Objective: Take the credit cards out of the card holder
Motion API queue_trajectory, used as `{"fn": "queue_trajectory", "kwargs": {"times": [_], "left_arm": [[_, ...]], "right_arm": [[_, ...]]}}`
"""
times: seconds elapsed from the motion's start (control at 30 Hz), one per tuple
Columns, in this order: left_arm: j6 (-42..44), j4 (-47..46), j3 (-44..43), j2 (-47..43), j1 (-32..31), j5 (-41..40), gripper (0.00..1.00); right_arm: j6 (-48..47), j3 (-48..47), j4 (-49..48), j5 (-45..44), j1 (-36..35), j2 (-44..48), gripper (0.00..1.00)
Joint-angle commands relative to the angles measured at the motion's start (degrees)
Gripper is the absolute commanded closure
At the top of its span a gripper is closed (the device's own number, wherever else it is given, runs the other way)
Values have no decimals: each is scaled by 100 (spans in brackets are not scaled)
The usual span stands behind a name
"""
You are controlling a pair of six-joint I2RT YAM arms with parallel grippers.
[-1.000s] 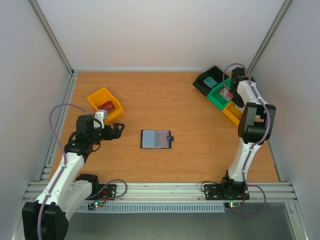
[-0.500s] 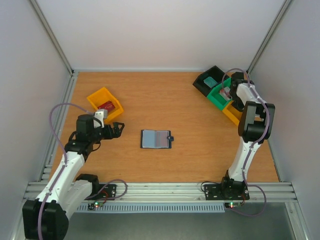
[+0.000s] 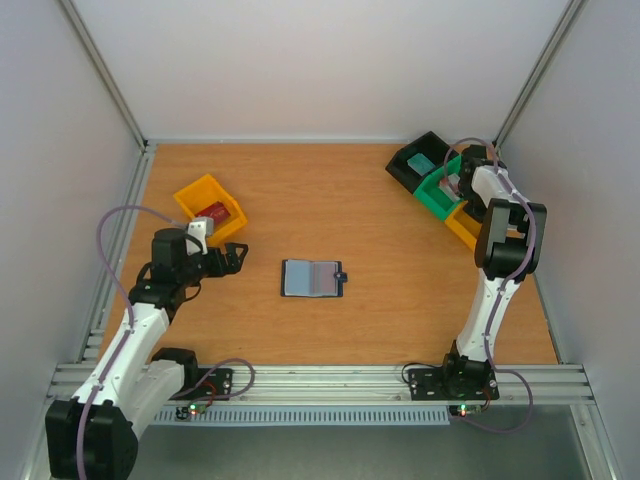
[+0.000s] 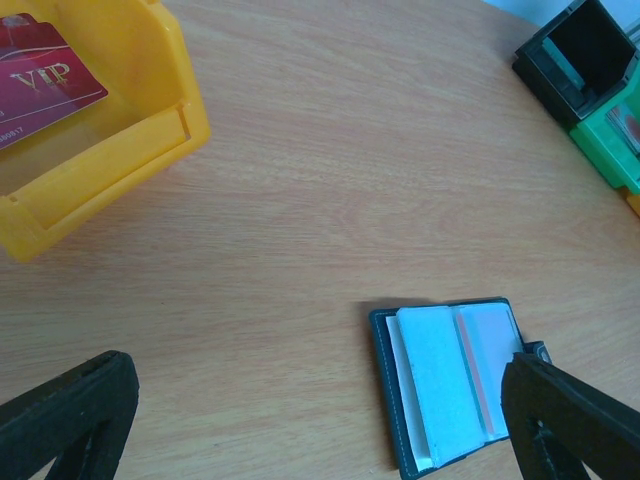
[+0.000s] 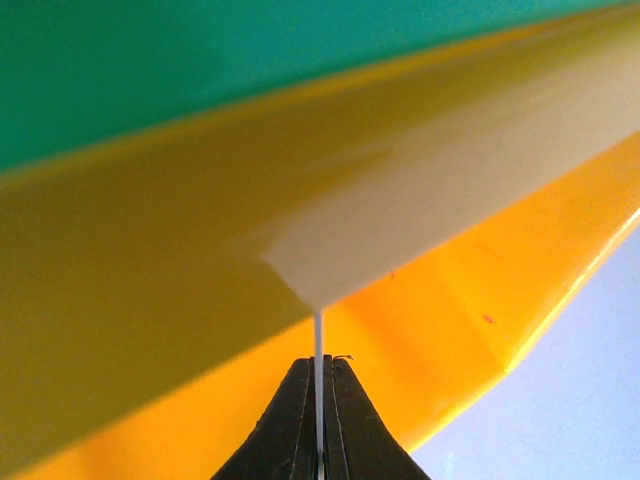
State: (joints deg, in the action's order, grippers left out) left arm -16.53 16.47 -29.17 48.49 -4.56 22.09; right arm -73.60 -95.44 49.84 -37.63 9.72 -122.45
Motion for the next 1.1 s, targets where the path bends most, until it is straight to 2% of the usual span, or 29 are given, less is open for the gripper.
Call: {"fn": "queue_trajectory", "kwargs": {"times": [0.0, 0.33, 0.53, 0.7, 0.83, 0.93, 0.97, 1.0, 1.07], "left_arm": [[-45, -299, 43, 38, 43, 31, 1], [-225, -385, 154, 3, 73, 74, 1], [-236, -381, 157, 3, 86, 85, 1], [-236, -407, 166, 7, 86, 131, 1], [-253, -427, 191, -13, 80, 177, 1], [-245, -432, 191, -25, 82, 182, 1], [-245, -428, 190, -24, 86, 190, 1], [-245, -433, 192, -30, 80, 191, 1], [-241, -440, 200, -64, 86, 240, 1]], "right_arm": [[-41, -144, -19, -227, 57, -60, 98], [144, -215, 58, -171, 109, -247, 95], [189, -150, 86, -150, 110, -127, 81], [305, -132, 270, -31, 109, 67, 56], [311, -107, 260, -27, 93, 221, 30], [343, -154, 241, -11, 56, 349, 24], [353, -173, 230, 1, 24, 405, 9], [362, -192, 211, 7, -17, 485, 2], [298, -219, 85, -87, -107, 675, 2]]}}
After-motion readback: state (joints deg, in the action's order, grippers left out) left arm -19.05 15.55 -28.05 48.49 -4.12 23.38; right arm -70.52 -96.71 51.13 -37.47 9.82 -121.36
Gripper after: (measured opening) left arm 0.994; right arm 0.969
